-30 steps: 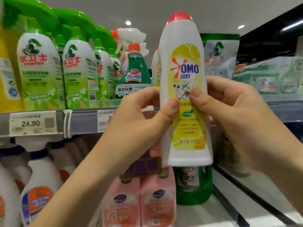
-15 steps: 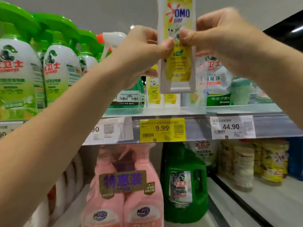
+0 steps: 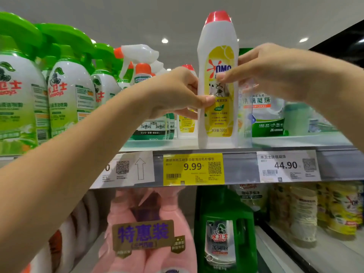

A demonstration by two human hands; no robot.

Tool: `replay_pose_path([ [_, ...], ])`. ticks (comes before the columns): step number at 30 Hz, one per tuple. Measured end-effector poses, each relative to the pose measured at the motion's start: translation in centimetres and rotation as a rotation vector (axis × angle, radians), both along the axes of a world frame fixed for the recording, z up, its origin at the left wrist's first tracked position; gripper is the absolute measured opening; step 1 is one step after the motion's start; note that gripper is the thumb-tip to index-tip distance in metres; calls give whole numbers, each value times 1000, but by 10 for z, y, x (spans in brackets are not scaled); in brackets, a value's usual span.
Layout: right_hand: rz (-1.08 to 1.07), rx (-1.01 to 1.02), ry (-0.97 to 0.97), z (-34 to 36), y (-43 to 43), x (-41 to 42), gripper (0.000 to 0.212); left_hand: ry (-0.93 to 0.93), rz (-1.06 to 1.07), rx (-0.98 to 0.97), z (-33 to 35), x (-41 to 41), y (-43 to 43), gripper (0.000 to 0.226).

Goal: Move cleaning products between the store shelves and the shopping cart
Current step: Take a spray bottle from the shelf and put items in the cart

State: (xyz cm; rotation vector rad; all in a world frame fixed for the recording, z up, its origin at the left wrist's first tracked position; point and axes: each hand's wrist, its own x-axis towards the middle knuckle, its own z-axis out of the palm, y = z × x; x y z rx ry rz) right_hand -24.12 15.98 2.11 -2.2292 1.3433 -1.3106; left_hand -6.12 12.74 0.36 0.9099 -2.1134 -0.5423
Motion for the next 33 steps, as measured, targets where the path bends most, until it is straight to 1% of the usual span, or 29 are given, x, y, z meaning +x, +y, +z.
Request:
replay_pose_path([
  [2, -15, -11, 19, 6, -2, -1, 52, -58, 39, -10, 4, -2, -1, 27],
  [5, -35, 33, 65, 11, -6, -4, 53, -83, 83, -18, 5, -6, -4, 21],
  [8, -95, 81, 116, 18, -15, -8, 44, -94, 134, -13, 7, -14, -12, 19],
  [11, -158, 106, 156, 23, -29, -11, 36, -112, 165, 18, 9, -23, -24, 10],
  [12, -173, 114, 164, 24, -35, -12, 35, -118, 179, 32, 10, -26, -28, 10],
  [14, -180, 139, 169, 26, -48, -14, 41, -123, 211, 71, 12, -31, -38, 10],
  [15, -171, 158, 164, 27, -55, -15, 45, -122, 225, 89, 12, -34, -45, 10],
  [18, -145, 200, 149, 29, -76, -20, 42, -131, 272, 113, 14, -43, -65, 32],
  [20, -144, 199, 146, 29, -89, -23, 43, -143, 300, 122, 14, -49, -77, 38],
  [24, -137, 225, 129, 30, -106, -24, 35, -178, 355, 154, 15, -57, -94, 39],
  [27, -132, 239, 117, 30, -114, -24, 23, -210, 376, 168, 17, -62, -106, 35],
  [29, -139, 244, 114, 30, -118, -24, 17, -226, 385, 190, 19, -64, -111, 37],
  [31, -140, 246, 111, 29, -121, -23, 14, -217, 390, 209, 19, -65, -118, 41],
  [33, -141, 223, 103, 27, -124, -23, 14, -175, 398, 233, 18, -65, -122, 34],
])
